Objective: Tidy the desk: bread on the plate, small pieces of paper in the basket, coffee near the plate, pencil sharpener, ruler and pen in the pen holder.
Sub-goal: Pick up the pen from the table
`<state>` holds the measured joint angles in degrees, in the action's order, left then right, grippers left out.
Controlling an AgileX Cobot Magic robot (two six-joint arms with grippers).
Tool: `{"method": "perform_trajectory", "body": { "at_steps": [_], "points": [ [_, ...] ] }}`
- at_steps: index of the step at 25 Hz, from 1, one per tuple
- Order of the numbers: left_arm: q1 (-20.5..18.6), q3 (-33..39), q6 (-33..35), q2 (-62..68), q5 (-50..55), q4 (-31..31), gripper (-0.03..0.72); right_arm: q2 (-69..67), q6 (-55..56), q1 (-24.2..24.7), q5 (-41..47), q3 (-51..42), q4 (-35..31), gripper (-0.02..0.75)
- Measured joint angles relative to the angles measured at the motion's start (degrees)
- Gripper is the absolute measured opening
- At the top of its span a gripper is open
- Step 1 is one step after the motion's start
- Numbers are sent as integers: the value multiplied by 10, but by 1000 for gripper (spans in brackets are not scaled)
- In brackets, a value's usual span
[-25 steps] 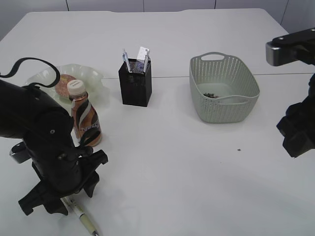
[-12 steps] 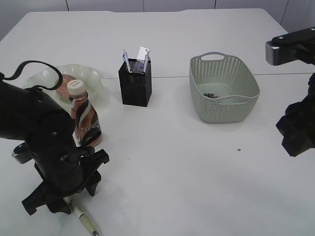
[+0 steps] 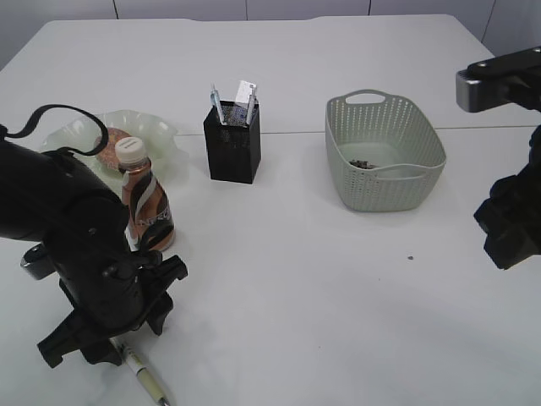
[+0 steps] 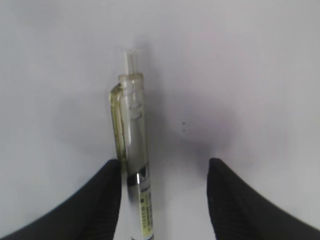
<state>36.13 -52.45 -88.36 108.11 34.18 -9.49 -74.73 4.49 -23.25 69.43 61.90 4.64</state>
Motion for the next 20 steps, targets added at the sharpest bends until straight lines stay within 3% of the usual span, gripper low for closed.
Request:
{"method": "perform_trajectory", "body": {
  "at_steps": [20],
  "points": [
    [0,0,-3,0,4,19,403,0,0,0,0,0,0,375]
  ]
}}
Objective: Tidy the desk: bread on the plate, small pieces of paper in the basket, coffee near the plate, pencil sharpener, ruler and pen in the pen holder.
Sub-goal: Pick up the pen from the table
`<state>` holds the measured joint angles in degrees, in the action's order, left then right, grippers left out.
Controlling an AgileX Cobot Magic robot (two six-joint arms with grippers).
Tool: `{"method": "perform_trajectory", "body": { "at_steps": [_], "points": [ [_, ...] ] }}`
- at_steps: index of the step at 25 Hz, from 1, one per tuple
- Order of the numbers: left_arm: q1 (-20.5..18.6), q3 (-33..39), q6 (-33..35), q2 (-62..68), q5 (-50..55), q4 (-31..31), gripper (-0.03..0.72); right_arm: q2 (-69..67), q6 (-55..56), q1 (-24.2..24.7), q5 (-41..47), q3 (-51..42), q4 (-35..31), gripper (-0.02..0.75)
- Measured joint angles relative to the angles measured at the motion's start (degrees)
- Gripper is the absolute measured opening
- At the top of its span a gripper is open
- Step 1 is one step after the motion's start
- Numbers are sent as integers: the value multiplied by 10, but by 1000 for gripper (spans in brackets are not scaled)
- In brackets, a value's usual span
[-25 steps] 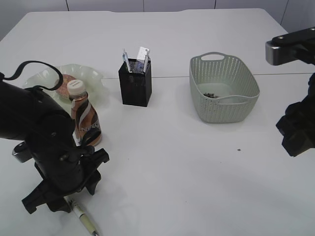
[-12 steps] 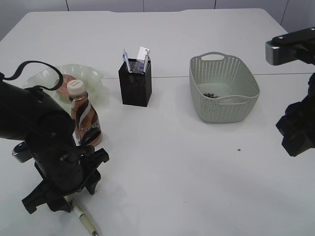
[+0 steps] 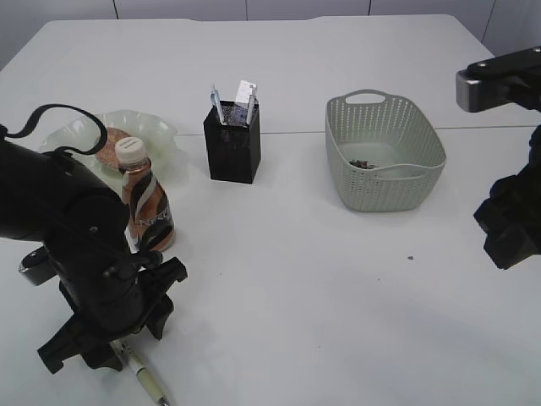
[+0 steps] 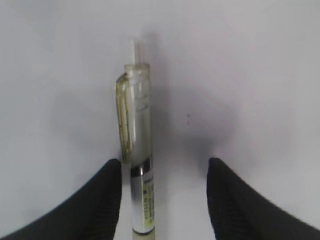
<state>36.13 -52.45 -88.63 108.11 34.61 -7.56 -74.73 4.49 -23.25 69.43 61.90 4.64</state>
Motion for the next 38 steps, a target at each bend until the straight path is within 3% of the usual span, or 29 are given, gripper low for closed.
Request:
{"method": "perform_trajectory", "body": {
  "at_steps": [23,26,33,38],
  "points": [
    [0,0,0,8,-5,-13,400,0,0,0,-1,0,0,376],
    [0,0,0,9,-2,-13,351,0,0,0,-1,0,0,376],
    [0,0,0,9,-1,-18,132,0,0,0,-1,0,0,375],
    [0,0,2,9,3,-49,90,0,0,0,-1,0,0,376]
  ]
}}
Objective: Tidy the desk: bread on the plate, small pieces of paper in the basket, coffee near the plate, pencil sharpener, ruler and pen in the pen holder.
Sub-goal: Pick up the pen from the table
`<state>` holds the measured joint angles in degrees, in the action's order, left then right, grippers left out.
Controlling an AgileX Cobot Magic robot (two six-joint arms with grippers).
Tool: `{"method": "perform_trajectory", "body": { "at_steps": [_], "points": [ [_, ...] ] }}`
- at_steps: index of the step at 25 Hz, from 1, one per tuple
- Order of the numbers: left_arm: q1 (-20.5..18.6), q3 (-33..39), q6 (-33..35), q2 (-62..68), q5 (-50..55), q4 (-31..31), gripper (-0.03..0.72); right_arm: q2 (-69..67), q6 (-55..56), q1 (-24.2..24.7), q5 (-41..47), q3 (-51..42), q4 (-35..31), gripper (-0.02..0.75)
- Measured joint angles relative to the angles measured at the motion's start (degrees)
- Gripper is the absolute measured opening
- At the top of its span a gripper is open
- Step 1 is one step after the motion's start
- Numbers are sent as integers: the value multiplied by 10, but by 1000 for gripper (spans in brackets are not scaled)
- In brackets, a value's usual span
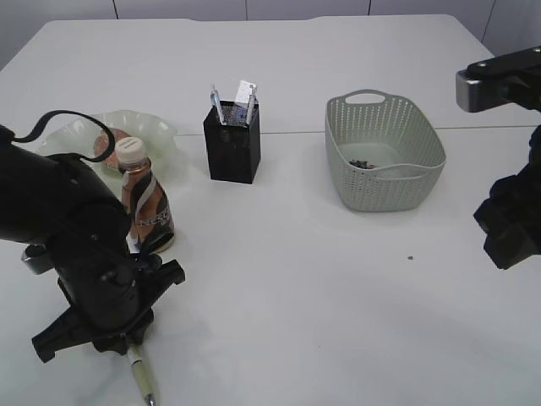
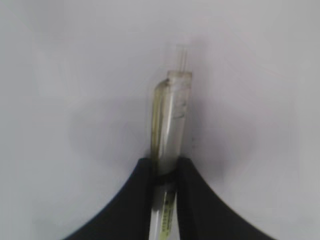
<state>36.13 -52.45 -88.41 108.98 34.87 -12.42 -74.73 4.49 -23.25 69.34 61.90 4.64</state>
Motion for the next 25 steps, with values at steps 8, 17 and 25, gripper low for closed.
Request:
{"method": "perform_trajectory", "body": {
  "at_steps": [8,17,25],
  "points": [
    [0,0,1,1,36,-83,85,0,0,0,0,0,0,375],
    [0,0,51,1,46,-33,85,0,0,0,0,0,0,375],
    [0,0,122,-35,-14,2,76,0,-5,0,0,0,0,375]
  ]
}}
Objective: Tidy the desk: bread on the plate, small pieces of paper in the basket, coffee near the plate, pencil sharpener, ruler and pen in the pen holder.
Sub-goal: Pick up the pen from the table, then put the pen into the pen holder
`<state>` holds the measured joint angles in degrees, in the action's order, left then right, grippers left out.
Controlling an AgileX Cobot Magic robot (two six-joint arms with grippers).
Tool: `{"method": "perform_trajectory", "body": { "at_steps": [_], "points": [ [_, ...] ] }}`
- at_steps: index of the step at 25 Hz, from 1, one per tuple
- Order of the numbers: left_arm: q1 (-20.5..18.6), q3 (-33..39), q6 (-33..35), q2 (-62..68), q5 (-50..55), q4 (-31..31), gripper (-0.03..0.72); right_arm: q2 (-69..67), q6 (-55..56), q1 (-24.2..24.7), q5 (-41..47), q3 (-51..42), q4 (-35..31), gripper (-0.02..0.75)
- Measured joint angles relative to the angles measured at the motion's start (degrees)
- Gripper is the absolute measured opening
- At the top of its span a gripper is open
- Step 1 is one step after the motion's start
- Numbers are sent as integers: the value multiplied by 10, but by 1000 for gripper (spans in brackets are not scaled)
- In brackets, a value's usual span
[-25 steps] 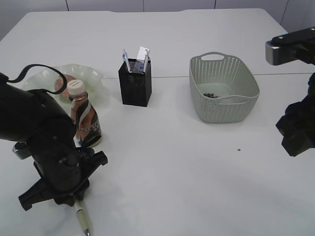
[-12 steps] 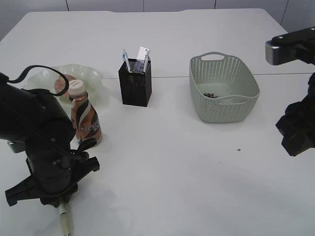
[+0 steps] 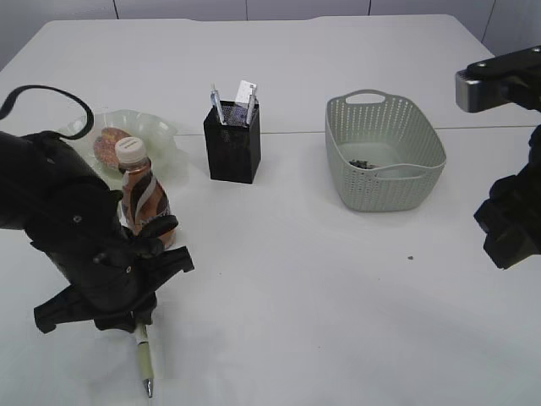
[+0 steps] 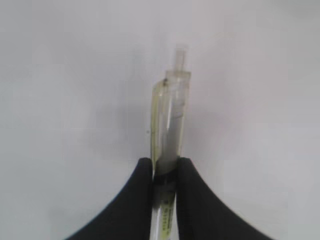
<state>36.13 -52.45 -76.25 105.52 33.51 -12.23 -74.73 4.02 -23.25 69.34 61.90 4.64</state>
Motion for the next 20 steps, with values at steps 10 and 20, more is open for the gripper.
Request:
{"method": "perform_trajectory", "body": {
  "at_steps": [10,20],
  "points": [
    [0,0,130,-73,-38,9,71,0,0,0,0,0,0,375],
    [0,0,264,-154,-39,47,71,0,-1,0,0,0,0,375]
  ]
}}
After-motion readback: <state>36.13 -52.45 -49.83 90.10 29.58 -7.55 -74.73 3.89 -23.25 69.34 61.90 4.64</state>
